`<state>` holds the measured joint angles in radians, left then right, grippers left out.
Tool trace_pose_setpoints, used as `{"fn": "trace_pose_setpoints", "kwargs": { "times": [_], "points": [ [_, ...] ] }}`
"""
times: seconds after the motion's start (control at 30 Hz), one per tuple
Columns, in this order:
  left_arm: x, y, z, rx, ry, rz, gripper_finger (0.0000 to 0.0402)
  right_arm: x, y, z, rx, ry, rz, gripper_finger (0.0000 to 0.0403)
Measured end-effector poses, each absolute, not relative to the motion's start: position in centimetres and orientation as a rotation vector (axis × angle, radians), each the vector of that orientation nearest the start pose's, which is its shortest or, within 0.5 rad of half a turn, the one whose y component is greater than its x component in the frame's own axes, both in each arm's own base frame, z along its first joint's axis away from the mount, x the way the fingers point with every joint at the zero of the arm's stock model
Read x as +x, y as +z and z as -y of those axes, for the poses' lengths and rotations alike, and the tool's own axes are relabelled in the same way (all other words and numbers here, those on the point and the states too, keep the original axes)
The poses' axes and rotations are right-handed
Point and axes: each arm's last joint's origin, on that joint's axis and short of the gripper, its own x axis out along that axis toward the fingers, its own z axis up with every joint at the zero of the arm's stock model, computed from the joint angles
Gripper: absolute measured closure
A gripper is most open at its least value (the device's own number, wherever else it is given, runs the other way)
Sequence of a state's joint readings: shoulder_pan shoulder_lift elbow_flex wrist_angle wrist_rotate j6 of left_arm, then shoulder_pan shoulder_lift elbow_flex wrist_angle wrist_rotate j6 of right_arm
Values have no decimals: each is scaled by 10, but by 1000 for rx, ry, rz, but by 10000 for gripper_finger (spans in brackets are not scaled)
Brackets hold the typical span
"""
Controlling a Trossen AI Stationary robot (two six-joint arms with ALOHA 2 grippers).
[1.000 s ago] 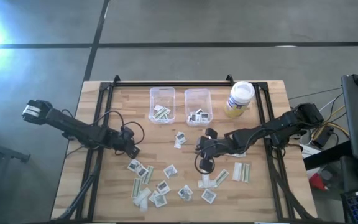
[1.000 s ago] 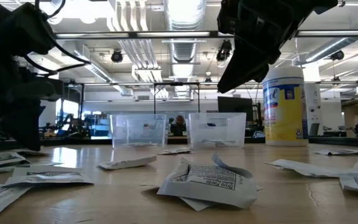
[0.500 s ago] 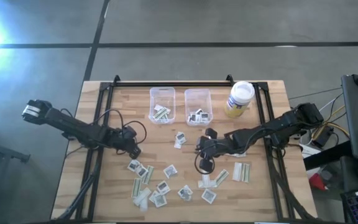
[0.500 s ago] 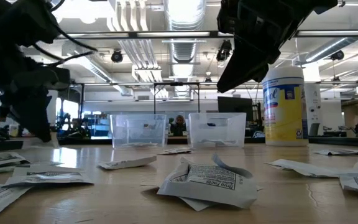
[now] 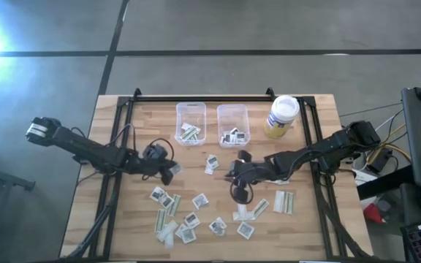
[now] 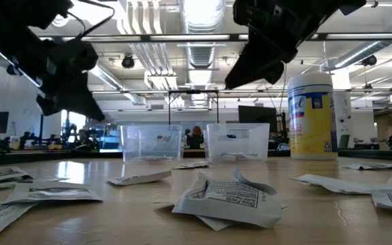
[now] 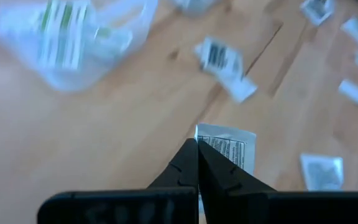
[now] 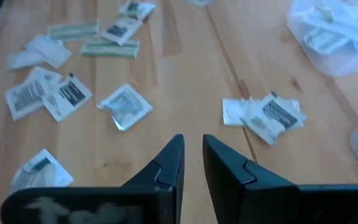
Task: Pick & Place First Aid Supplies
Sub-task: Put the gray towelette pack into the right transparent bin
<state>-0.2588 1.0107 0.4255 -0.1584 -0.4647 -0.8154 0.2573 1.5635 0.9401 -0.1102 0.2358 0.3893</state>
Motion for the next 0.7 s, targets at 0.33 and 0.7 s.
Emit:
{"fn": "trace_pose_setpoints", "kwargs": {
  "times": [0.33,0.7],
  "points": [
    [192,185,39,-424,503,-412,401,318,213,-76,178,-97,-650,336],
    [213,188,54,-322,470,-244,401,330,219,-79,125,-60,-494,308]
  ]
}}
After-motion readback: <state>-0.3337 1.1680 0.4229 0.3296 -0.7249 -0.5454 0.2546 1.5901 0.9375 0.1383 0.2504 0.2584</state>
